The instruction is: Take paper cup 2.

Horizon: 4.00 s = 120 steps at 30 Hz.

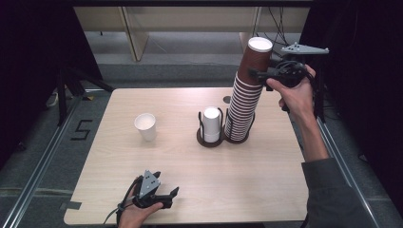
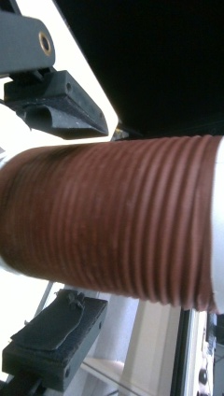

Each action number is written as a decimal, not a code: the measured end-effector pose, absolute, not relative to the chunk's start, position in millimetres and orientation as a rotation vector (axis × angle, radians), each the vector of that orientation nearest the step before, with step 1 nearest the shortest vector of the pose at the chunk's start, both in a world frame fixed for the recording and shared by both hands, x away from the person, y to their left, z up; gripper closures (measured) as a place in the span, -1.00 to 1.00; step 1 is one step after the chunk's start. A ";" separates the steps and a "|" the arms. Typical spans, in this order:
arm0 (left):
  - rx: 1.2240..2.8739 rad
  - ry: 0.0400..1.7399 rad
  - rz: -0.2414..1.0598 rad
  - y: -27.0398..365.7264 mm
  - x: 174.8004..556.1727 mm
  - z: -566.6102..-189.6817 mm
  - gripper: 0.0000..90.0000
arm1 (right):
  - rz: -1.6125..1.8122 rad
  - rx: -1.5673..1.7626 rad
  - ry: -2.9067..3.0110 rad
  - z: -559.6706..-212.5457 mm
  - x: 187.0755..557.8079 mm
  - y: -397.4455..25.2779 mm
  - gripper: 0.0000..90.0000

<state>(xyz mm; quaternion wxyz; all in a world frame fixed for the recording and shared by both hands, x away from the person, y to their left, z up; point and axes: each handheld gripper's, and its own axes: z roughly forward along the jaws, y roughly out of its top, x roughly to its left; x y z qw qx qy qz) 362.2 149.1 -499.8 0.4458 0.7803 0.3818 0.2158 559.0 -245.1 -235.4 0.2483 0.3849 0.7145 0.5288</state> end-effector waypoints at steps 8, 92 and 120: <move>1.939 0.941 0.529 147.4 364.4 -499.4 -0.68 | 1.433 1.041 1.949 -229.2 566.0 -238.4 -0.66; 1.893 0.849 0.502 136.9 361.9 -499.9 -0.68 | 1.587 0.907 2.082 -329.7 429.2 -246.7 -0.61; 1.794 0.741 0.418 123.2 358.1 -495.4 -0.68 | 1.598 0.737 2.402 -428.5 429.5 -134.0 -0.62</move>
